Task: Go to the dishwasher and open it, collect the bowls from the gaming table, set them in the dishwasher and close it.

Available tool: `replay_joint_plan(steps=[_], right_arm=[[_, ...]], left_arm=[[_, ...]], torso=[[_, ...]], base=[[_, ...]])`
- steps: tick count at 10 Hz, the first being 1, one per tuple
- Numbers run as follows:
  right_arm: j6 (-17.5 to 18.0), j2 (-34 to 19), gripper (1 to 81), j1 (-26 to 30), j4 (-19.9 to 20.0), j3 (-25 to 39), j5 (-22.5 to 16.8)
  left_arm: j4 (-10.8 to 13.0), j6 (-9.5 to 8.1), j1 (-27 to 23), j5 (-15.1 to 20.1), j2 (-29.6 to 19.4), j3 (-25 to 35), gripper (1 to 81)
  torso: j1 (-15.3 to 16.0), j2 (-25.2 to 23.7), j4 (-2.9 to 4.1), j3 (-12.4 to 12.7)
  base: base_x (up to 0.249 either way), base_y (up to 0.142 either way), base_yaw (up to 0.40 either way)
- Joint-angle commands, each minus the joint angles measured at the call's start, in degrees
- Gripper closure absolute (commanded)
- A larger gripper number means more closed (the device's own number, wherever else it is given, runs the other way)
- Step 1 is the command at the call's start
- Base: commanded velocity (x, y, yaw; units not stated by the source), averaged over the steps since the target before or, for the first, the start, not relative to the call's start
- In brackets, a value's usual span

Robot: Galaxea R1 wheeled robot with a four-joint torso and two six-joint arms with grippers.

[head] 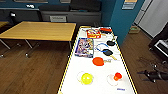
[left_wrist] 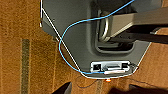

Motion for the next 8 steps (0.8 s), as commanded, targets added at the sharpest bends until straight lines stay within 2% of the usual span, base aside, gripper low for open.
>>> replay_joint_plan(steps=[1, 4, 8], right_arm=[[1.96, 0.72, 1.0, 8.2, 0.81, -6.04, -1.95], [2.15, 3.38, 1.0, 11.71, 0.72, -7.91, -2.92], [3.9, -3.11, 1.0, 11.63, 0.1, 3.22, -1.87]], left_arm=[[-0.49, -0.24, 0.38, 3.91, -0.15, -0.06, 1.0], [-1.11, -0.24, 0.47, 3.91, -0.15, -0.06, 1.0], [-0.93, -0.16, 0.3, 3.91, 0.29, -0.06, 1.0]], torso=[[0.0, 0.0, 0.0, 0.0], [0.02, 0.0, 0.0, -0.02], [0.04, 0.02, 0.0, -0.04]], base=[[0.0, 0.0, 0.0], [0.0, 0.0, 0.0], [0.0, 0.0, 0.0]])
